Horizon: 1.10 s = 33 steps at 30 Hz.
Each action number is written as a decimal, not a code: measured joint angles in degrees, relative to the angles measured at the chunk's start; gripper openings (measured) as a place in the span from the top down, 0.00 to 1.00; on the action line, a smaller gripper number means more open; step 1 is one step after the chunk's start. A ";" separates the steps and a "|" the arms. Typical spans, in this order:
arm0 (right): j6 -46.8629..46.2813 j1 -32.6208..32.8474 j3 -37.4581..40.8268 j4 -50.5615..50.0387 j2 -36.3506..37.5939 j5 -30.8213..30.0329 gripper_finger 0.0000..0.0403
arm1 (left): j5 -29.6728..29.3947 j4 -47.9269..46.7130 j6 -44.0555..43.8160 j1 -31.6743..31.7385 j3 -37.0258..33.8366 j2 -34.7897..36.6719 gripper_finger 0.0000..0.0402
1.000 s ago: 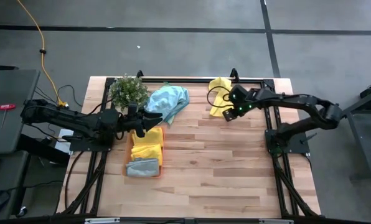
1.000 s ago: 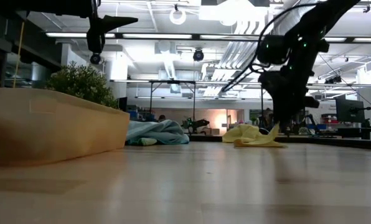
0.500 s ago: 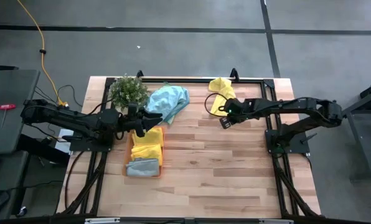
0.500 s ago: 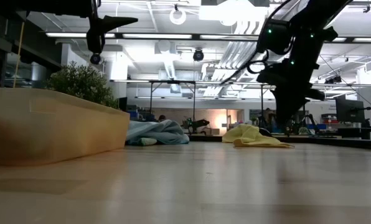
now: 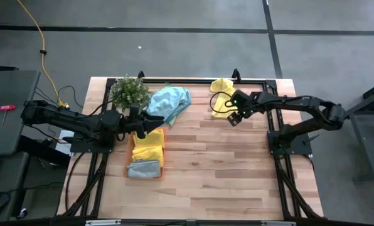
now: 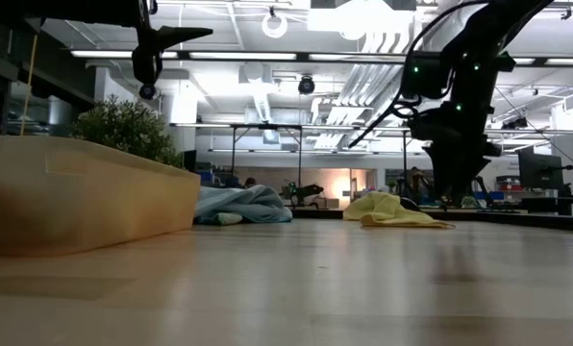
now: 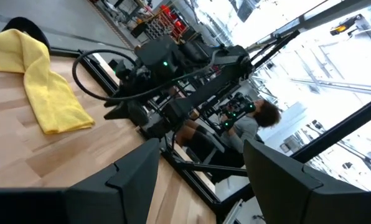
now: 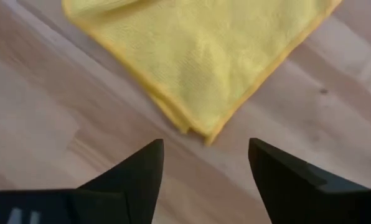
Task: Fold microfiber towels
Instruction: Fold the yellow microfiber towel
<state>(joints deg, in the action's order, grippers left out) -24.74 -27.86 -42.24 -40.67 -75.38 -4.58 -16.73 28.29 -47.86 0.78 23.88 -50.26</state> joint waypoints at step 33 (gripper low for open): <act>15.50 -5.64 -0.09 7.03 -14.85 1.95 0.98 | -1.68 -0.20 -0.13 0.00 0.00 0.00 0.44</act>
<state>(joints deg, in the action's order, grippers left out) -9.23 -33.50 -42.33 -33.63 -90.23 -2.63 -18.41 28.10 -47.99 0.78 23.88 -50.26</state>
